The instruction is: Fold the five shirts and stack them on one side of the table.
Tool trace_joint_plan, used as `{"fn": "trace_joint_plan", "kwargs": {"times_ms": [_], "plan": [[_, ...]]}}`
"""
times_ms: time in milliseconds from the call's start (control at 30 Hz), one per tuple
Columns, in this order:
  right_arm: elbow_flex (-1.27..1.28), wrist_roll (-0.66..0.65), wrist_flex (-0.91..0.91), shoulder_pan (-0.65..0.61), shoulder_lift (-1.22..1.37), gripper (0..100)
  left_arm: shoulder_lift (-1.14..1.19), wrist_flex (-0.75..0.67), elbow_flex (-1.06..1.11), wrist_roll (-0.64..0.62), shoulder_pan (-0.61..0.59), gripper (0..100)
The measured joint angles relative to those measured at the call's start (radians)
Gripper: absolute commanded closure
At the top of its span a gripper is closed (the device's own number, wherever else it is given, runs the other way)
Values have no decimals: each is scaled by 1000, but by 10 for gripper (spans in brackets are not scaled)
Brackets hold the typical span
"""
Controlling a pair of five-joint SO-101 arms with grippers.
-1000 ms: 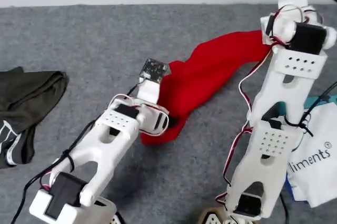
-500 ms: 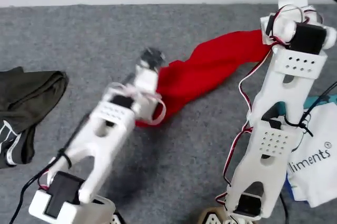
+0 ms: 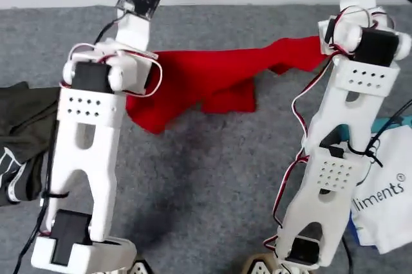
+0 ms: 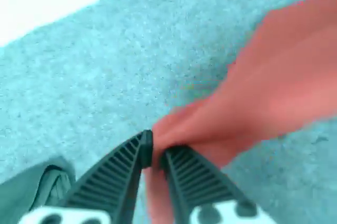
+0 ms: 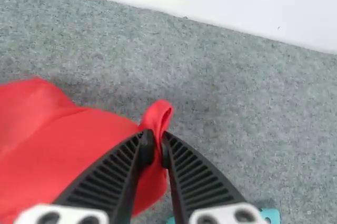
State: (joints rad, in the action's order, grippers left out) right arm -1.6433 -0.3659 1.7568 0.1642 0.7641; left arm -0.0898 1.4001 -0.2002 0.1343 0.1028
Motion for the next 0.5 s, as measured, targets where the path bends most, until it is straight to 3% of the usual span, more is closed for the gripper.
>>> {"fn": "trace_joint_plan", "kwargs": {"times_ms": [133, 233, 367, 500], "plan": [[0, 0, 0, 0, 0, 990, 0, 192, -48, 44, 51, 988], [0, 0, 0, 0, 0, 990, 0, 272, 41, 94, 68, 988], [0, 0, 0, 0, 0, 990, 0, 267, 236, 215, 48, 988], [0, 0, 0, -3, 0, 990, 0, 143, 436, 396, -14, 988]]}}
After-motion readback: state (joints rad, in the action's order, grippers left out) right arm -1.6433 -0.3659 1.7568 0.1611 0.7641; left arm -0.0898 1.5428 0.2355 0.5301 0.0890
